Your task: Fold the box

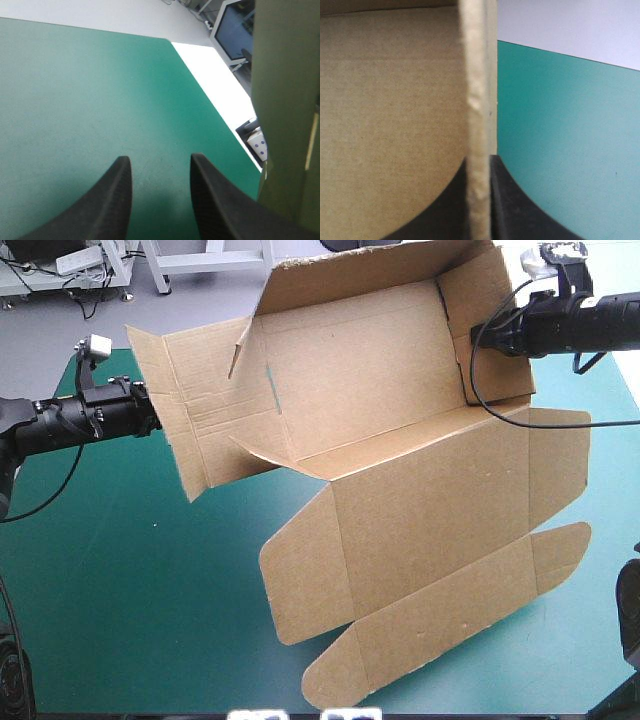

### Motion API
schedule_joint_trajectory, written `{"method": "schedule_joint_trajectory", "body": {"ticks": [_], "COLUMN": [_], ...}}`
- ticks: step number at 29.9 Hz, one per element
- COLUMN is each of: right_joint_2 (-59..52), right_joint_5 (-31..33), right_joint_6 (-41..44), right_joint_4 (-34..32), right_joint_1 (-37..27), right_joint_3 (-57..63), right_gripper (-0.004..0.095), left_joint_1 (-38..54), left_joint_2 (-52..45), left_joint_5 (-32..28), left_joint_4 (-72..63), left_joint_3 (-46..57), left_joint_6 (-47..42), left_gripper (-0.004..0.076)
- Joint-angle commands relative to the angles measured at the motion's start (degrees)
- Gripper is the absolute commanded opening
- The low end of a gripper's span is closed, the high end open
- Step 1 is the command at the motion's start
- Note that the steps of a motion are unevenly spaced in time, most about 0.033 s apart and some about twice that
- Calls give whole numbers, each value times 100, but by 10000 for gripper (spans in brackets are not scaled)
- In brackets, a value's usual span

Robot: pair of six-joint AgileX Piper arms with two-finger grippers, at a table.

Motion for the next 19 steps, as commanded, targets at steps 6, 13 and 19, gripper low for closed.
{"method": "schedule_joint_trajectory", "body": {"ticks": [6,13,19], "right_joint_2": [-117,24,124], "right_joint_5": [-399,-951,-1235], "right_joint_6": [-35,23,217], "right_joint_4": [307,235,-391], "right_joint_1": [-2,271,689], "right_joint_3": [84,84,84], "right_gripper": [-17,-17,-17], "left_joint_1": [-156,-643,-707], "left_joint_2": [-193,-193,-193], "left_joint_5": [436,436,436], "left_joint_4": [-717,-815,-1217], "left_joint_3": [-154,-154,-165], "left_joint_6": [16,27,91], "left_gripper": [277,277,316]}}
